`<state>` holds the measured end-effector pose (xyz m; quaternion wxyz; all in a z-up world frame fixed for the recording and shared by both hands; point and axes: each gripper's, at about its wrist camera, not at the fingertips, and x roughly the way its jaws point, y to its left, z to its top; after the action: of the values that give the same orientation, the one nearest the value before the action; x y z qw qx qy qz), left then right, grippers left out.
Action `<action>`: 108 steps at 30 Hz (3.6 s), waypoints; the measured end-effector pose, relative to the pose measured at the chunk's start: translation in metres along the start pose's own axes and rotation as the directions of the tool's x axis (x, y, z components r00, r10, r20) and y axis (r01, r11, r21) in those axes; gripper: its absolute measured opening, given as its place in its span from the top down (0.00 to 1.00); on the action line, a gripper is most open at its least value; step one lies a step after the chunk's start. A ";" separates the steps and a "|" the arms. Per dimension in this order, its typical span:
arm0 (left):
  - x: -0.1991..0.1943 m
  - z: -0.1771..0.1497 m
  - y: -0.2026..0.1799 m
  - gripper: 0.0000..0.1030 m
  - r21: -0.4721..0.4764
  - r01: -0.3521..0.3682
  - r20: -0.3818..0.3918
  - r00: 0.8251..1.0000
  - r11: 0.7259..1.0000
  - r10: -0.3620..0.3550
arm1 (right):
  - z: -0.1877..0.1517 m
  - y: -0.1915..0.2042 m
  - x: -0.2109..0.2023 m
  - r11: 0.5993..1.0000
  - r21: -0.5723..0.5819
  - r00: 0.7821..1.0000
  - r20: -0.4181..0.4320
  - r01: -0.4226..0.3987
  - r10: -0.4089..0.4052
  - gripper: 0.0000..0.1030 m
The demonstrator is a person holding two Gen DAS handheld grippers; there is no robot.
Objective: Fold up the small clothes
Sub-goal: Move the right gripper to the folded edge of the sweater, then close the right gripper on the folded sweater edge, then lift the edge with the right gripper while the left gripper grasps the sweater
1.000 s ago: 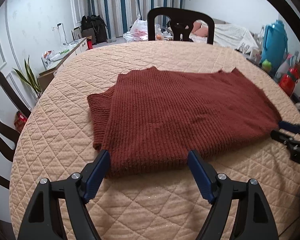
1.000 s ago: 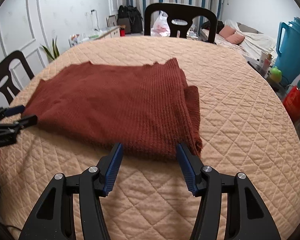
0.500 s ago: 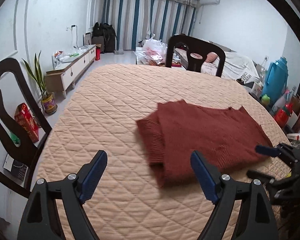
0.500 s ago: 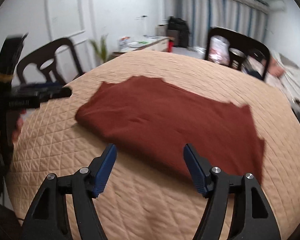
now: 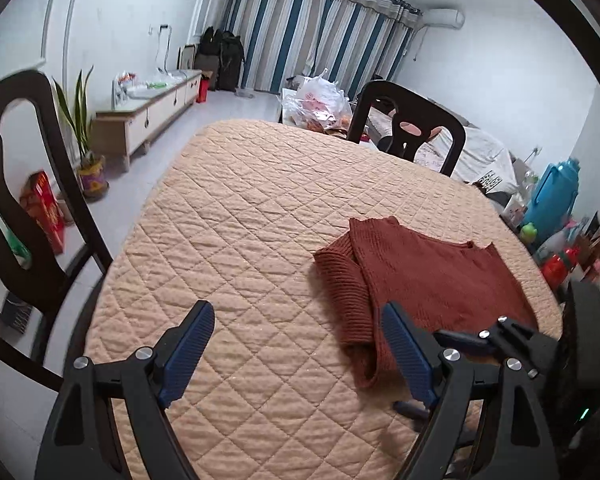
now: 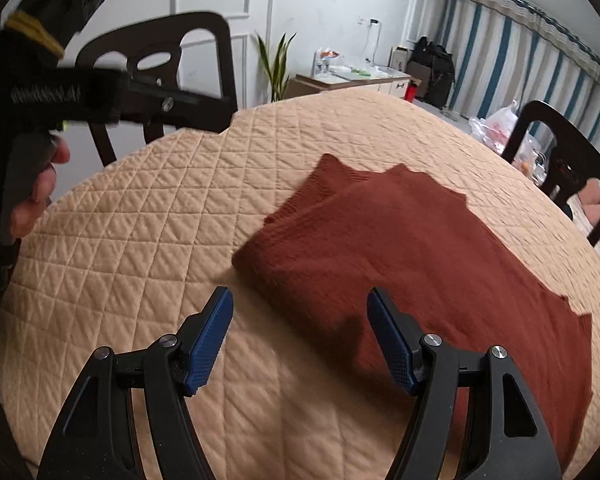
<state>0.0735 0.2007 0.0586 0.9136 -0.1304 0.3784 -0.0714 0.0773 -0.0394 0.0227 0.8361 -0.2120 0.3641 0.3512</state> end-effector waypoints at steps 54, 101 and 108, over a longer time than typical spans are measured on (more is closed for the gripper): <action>0.122 0.043 -0.027 0.53 -0.245 0.239 -0.288 0.908 0.940 -0.305 | 0.007 0.012 -0.001 0.993 0.030 0.987 0.109 0.117 -0.120 0.90; 0.087 0.073 -0.186 0.86 -0.122 0.317 -0.201 0.920 0.940 -0.337 | -0.049 -0.040 -0.110 0.938 0.300 0.929 0.265 0.175 -0.258 0.91; 0.100 0.069 -0.223 0.87 -0.097 0.337 -0.228 0.908 0.936 -0.351 | -0.069 -0.057 -0.124 0.917 0.346 0.923 0.251 0.197 -0.293 0.91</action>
<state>0.1860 -0.0229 0.1036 0.8297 -0.2108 0.4598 -0.2361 0.0280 -0.1730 0.0777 0.9420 -0.0652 0.2553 0.2080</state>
